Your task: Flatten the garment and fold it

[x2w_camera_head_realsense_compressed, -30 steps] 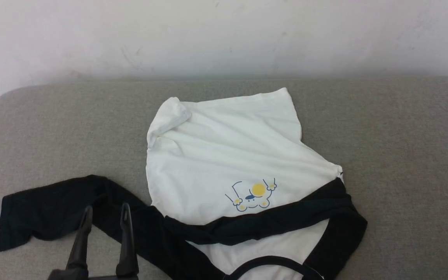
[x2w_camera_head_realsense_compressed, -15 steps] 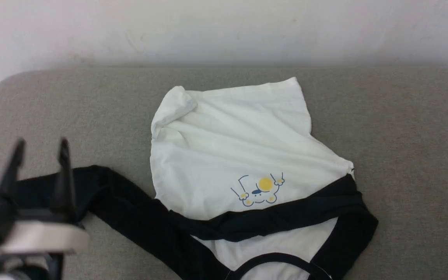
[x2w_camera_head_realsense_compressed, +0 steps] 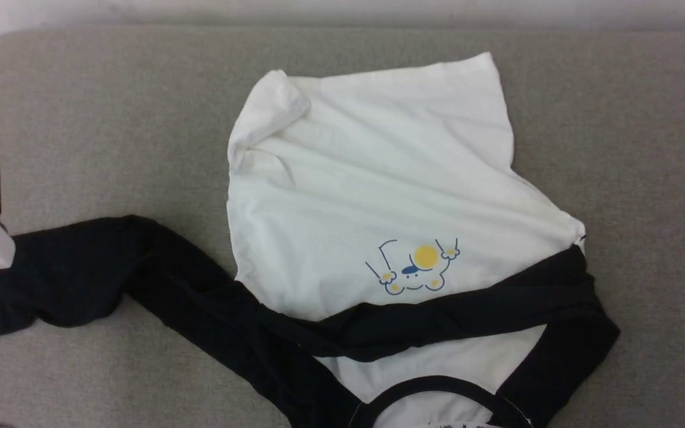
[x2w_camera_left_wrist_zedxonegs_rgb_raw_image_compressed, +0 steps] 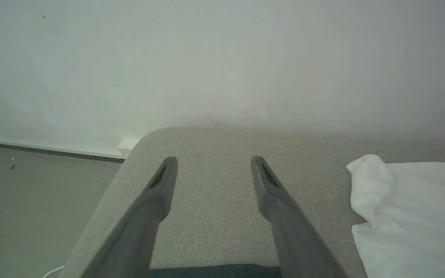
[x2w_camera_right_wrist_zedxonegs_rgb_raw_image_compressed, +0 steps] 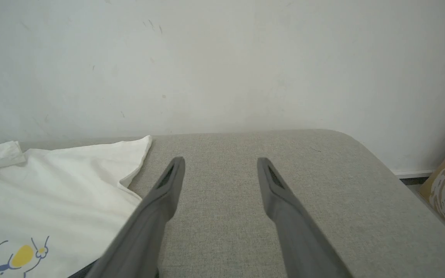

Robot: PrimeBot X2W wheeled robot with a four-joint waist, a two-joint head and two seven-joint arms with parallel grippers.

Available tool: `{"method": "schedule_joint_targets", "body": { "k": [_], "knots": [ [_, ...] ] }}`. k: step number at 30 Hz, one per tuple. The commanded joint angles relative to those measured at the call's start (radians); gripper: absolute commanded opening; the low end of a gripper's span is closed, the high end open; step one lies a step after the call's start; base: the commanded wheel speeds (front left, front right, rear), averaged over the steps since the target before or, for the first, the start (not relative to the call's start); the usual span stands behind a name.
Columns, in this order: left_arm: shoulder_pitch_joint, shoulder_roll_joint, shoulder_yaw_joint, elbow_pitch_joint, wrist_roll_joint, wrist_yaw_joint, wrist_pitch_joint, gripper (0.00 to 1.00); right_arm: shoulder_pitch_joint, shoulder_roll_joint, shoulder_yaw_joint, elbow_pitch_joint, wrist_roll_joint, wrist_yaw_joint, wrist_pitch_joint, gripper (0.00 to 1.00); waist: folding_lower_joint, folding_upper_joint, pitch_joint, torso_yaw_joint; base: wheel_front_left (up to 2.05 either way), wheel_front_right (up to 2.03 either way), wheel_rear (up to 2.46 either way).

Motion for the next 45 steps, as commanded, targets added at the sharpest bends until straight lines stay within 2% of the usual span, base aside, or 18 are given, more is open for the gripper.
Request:
{"method": "schedule_joint_targets", "body": {
  "k": [1, 4, 13, 31, 45],
  "knots": [
    [0.004, 0.000, 0.015, 0.015, -0.029, 0.011, 0.023, 1.00, -0.017, 0.002, -0.003, -0.010, -0.011, -0.001, 0.004, 1.00, -0.0003, 0.0000, 0.070, 0.007, 0.00, 0.00, 0.00],
    [0.025, -0.023, 0.031, 0.032, -0.071, 0.028, 0.051, 1.00, -0.025, 0.002, -0.007, -0.015, -0.019, -0.001, 0.009, 1.00, -0.0003, 0.0000, 0.085, 0.012, 0.00, 0.00, 0.00],
    [0.061, -0.051, 0.004, 0.053, -0.085, 0.019, 0.048, 1.00, -0.049, 0.002, 0.001, -0.024, -0.030, -0.001, 0.036, 1.00, -0.0003, 0.0000, 0.090, 0.024, 0.00, 0.00, 0.00],
    [0.076, -0.048, -0.002, 0.060, -0.085, 0.019, 0.034, 1.00, -0.053, 0.002, 0.001, -0.018, -0.030, -0.001, 0.051, 1.00, -0.0003, 0.0000, 0.061, 0.026, 0.00, 0.00, 0.00],
    [0.161, -0.028, -0.086, -0.002, -0.155, -0.045, 0.179, 1.00, -0.048, 0.002, 0.007, -0.008, -0.023, -0.001, 0.050, 1.00, -0.0003, 0.0000, 0.068, 0.019, 0.00, 0.00, 0.00]
  ]
}}
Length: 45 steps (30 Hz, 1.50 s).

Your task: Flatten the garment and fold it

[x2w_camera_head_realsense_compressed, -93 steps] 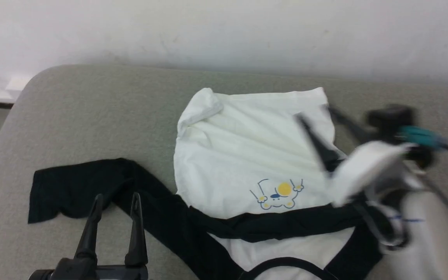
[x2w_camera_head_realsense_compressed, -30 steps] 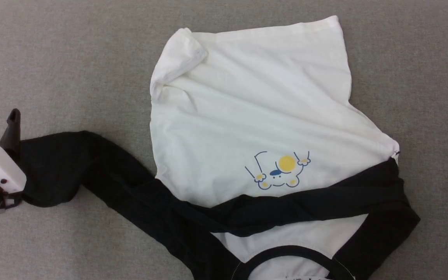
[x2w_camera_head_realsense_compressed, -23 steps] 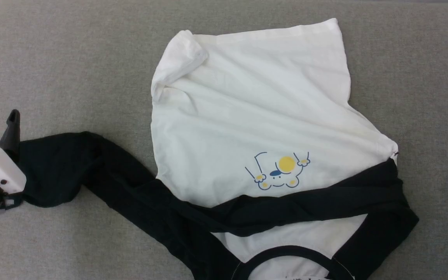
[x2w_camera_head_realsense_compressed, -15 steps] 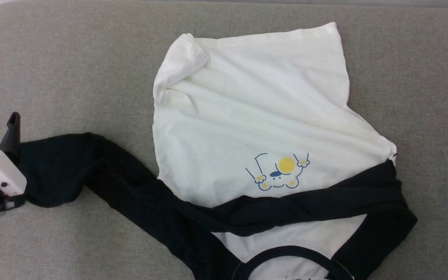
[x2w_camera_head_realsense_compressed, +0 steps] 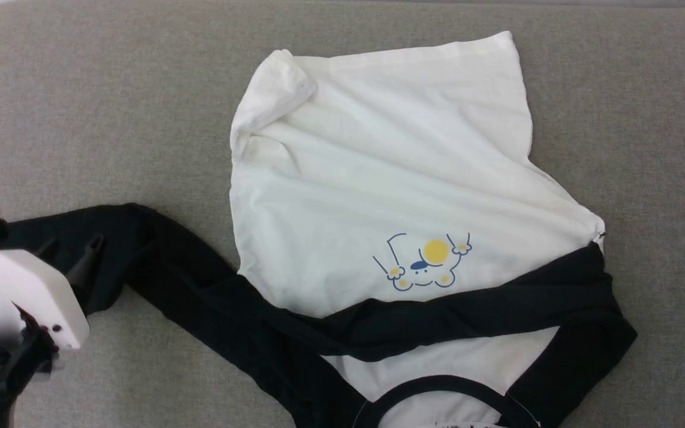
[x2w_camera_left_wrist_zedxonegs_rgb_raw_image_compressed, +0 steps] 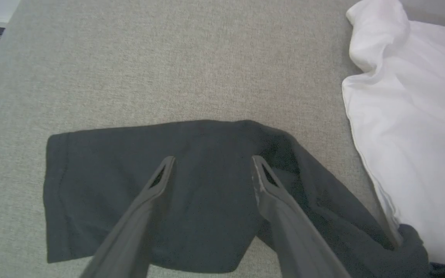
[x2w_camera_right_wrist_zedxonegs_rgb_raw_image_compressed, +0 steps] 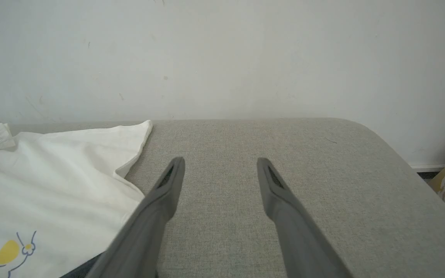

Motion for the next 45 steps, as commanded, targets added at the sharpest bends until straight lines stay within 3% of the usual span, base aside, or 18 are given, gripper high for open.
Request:
{"method": "schedule_joint_targets", "body": {
  "k": [1, 9, 18, 19, 21, 22, 33, 45],
  "knots": [
    [0.016, 0.009, -0.008, -0.006, -0.008, -0.009, 0.015, 1.00, -0.008, 0.002, 0.001, 0.001, 0.007, -0.001, 0.001, 1.00, 0.0000, 0.0000, 0.003, -0.001, 0.00, 0.00, 0.00],
    [0.053, 0.030, -0.064, 0.008, -0.021, -0.024, 0.102, 1.00, -0.015, 0.002, 0.000, -0.003, 0.004, -0.001, 0.006, 1.00, 0.0000, 0.0000, 0.017, -0.006, 0.00, 0.00, 0.00],
    [0.033, 0.009, -0.102, 0.078, 0.007, -0.032, 0.075, 1.00, -0.027, 0.002, 0.005, -0.009, 0.000, -0.001, 0.012, 1.00, 0.0000, 0.0000, 0.038, -0.016, 0.00, 0.00, 0.00],
    [0.029, 0.006, -0.106, 0.085, 0.007, -0.035, 0.071, 0.74, -0.029, 0.002, 0.004, -0.009, -0.001, -0.001, 0.013, 1.00, 0.0000, 0.0000, 0.039, -0.017, 0.00, 0.00, 0.00],
    [0.020, -0.002, -0.110, 0.098, 0.009, -0.042, 0.058, 0.04, -0.031, 0.002, 0.003, -0.010, -0.002, -0.001, 0.015, 1.00, 0.0000, 0.0000, 0.040, -0.019, 0.00, 0.00, 0.00],
    [0.017, -0.004, -0.113, 0.103, 0.011, -0.047, 0.051, 0.00, -0.031, 0.002, 0.002, -0.009, -0.002, -0.001, 0.015, 1.00, 0.0000, 0.0000, 0.040, -0.020, 0.00, 0.00, 0.00],
    [0.012, -0.020, -0.093, 0.152, 0.013, -0.061, -0.040, 0.00, -0.031, 0.002, -0.004, 0.008, 0.004, -0.001, 0.012, 1.00, 0.0000, 0.0000, 0.004, -0.026, 0.00, 0.00, 0.00],
    [0.058, 0.044, -0.049, -0.011, 0.108, 0.006, -0.103, 0.00, 0.013, 0.002, 0.008, 0.069, 0.037, -0.001, -0.017, 1.00, 0.0000, 0.0000, -0.134, -0.026, 0.00, 0.00, 0.00]
  ]
}}
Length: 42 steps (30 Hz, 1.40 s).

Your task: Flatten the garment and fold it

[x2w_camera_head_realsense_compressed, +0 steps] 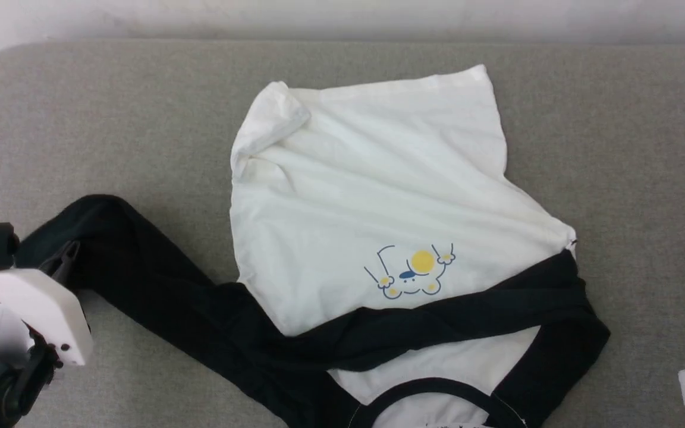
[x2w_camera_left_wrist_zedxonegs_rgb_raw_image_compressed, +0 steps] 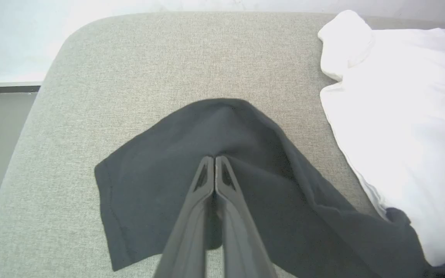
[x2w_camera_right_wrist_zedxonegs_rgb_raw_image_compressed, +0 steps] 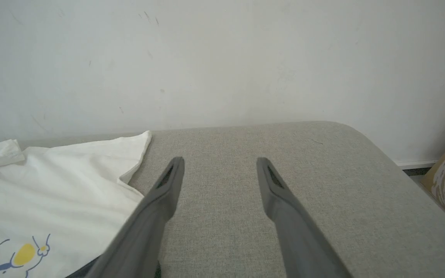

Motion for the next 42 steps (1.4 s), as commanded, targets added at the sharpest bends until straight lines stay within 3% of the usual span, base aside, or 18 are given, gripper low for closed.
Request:
{"method": "schedule_joint_targets", "body": {
  "k": [1, 8, 16, 28, 34, 42],
  "knots": [
    [0.023, 0.014, 0.007, -0.032, 0.018, 0.017, -0.004, 0.00, 0.014, 0.002, 0.004, 0.009, 0.010, -0.001, -0.010, 1.00, 0.0000, 0.0000, -0.056, -0.003, 0.00, 0.00, 0.00],
    [0.063, 0.040, 0.010, -0.134, 0.039, 0.050, 0.031, 0.00, 0.046, 0.002, 0.001, 0.028, 0.022, -0.001, -0.023, 1.00, 0.0000, 0.0000, -0.108, -0.010, 0.00, 0.00, 0.00],
    [0.045, 0.062, 0.000, -0.159, 0.055, 0.049, 0.050, 0.00, 0.055, 0.002, 0.009, 0.035, 0.029, -0.001, -0.033, 1.00, 0.0000, 0.0000, -0.117, -0.018, 0.00, 0.00, 0.00],
    [-0.026, 0.076, -0.105, -0.312, 0.198, 0.078, 0.092, 0.00, 0.064, 0.002, 0.010, 0.056, 0.043, -0.001, -0.047, 1.00, 0.0000, 0.0000, -0.139, -0.038, 0.00, 0.00, 0.00],
    [-0.067, 0.026, -0.230, -0.369, 0.330, 0.106, 0.110, 0.00, 0.071, 0.002, 0.022, 0.079, 0.056, -0.001, -0.062, 1.00, 0.0000, 0.0000, -0.162, -0.044, 0.00, 0.00, 0.00],
    [-0.160, -0.099, -0.459, -0.377, 0.459, 0.056, 0.141, 0.00, 0.092, 0.002, 0.016, 0.091, 0.061, -0.001, -0.068, 1.00, 0.0000, 0.0000, -0.197, -0.047, 0.00, 0.00, 0.00]
  ]
}}
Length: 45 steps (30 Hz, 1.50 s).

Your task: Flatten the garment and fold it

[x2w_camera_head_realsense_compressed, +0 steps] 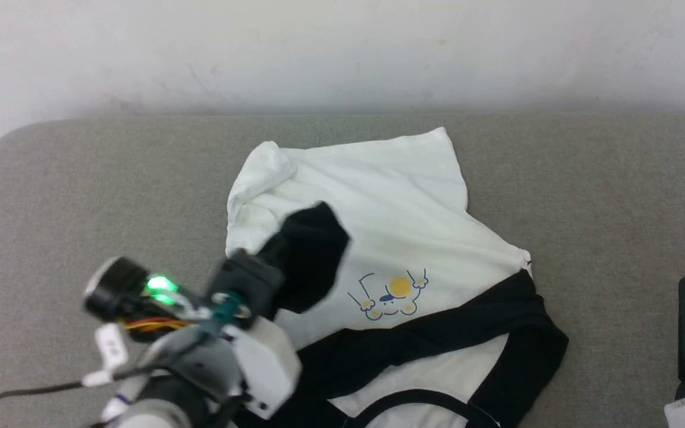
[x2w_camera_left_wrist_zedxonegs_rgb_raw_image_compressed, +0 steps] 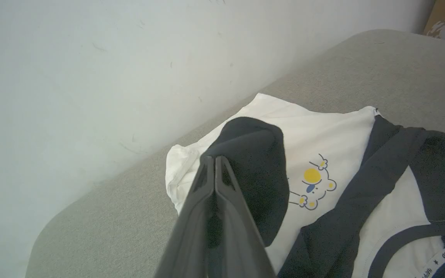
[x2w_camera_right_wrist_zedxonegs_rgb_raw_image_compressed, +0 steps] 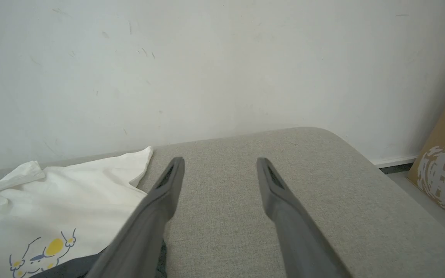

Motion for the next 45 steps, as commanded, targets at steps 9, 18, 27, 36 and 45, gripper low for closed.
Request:
{"method": "schedule_joint_targets", "body": {
  "k": [9, 18, 27, 36, 45],
  "knots": [
    [-0.106, -0.154, -0.227, 0.087, 0.068, -0.106, 0.012, 0.00, 0.021, 0.002, 0.005, 0.004, 0.012, -0.001, -0.008, 1.00, 0.0001, 0.0000, -0.014, -0.008, 0.00, 0.00, 0.00],
    [-0.147, -0.276, -0.373, 0.219, 0.106, -0.168, -0.092, 0.00, 0.024, 0.002, 0.009, 0.008, 0.015, -0.001, -0.013, 1.00, 0.0001, 0.0000, 0.005, -0.019, 0.00, 0.00, 0.00],
    [-0.123, -0.306, -0.492, 0.476, 0.111, -0.231, -0.119, 0.00, 0.022, 0.002, 0.026, 0.019, 0.015, -0.001, -0.012, 1.00, 0.0001, 0.0000, 0.009, -0.033, 0.00, 0.00, 0.00],
    [-0.123, -0.338, -0.492, 0.632, 0.092, -0.218, -0.172, 0.13, 0.027, 0.002, 0.030, 0.024, 0.013, -0.001, -0.011, 1.00, 0.0001, 0.0000, 0.007, -0.040, 0.00, 0.00, 0.00],
    [-0.118, -0.376, -0.441, 0.640, 0.034, -0.180, -0.240, 1.00, 0.029, 0.002, 0.033, 0.025, 0.011, -0.001, -0.002, 1.00, 0.0001, 0.0000, -0.006, -0.031, 0.00, 0.00, 0.00]
  ]
}}
